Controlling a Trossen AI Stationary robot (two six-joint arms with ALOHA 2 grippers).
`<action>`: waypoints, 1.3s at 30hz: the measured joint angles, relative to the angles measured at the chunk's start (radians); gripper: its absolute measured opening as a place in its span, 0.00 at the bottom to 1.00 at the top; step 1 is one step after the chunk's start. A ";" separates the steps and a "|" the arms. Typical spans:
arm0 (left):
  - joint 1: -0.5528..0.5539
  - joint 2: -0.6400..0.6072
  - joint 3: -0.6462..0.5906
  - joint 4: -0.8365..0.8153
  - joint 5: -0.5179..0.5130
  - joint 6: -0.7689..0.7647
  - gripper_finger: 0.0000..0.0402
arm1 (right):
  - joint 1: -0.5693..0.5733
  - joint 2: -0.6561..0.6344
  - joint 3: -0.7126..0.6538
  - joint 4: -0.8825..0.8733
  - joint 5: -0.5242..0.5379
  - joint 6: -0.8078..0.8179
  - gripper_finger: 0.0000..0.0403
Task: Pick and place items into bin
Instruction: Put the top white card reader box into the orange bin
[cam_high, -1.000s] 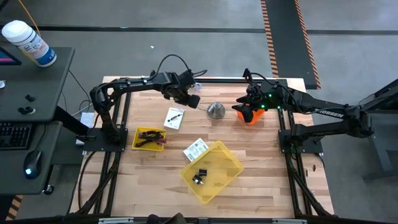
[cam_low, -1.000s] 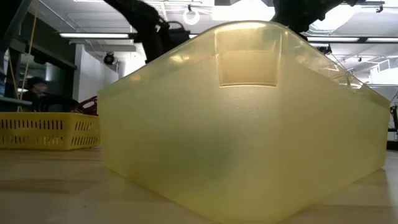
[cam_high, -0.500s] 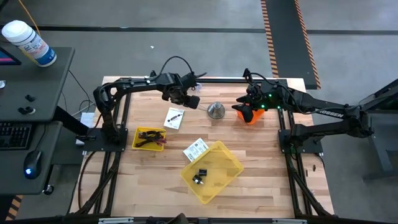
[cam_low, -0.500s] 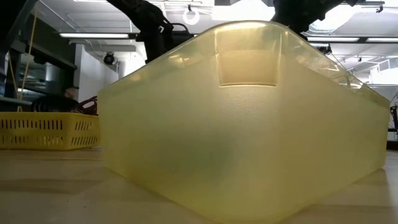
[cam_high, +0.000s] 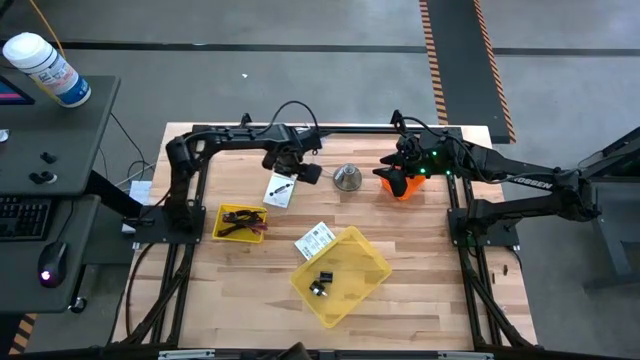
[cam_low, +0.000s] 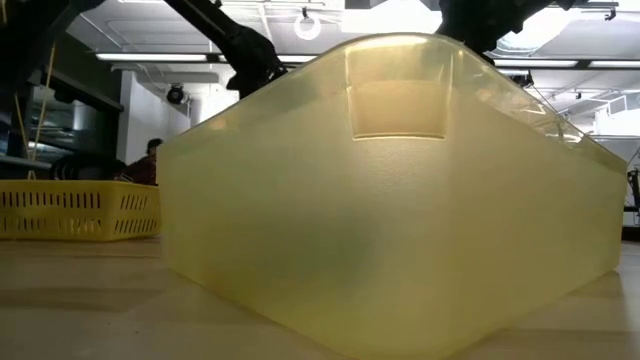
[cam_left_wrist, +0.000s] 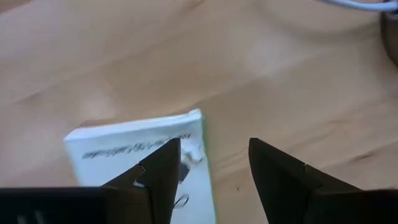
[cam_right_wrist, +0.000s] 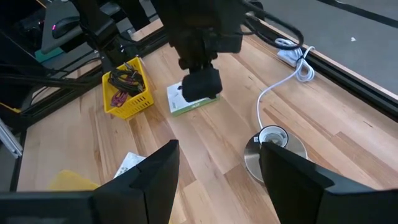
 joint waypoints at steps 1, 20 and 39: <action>-0.003 0.010 0.000 0.012 0.006 0.000 0.43 | 0.000 0.000 0.000 0.000 0.000 0.000 0.52; -0.003 0.124 0.006 -0.004 0.025 0.112 0.08 | 0.000 0.000 0.000 0.000 0.000 0.000 0.52; -0.007 0.043 -0.007 0.037 0.136 0.187 0.00 | 0.000 0.000 0.000 0.000 0.008 0.000 0.52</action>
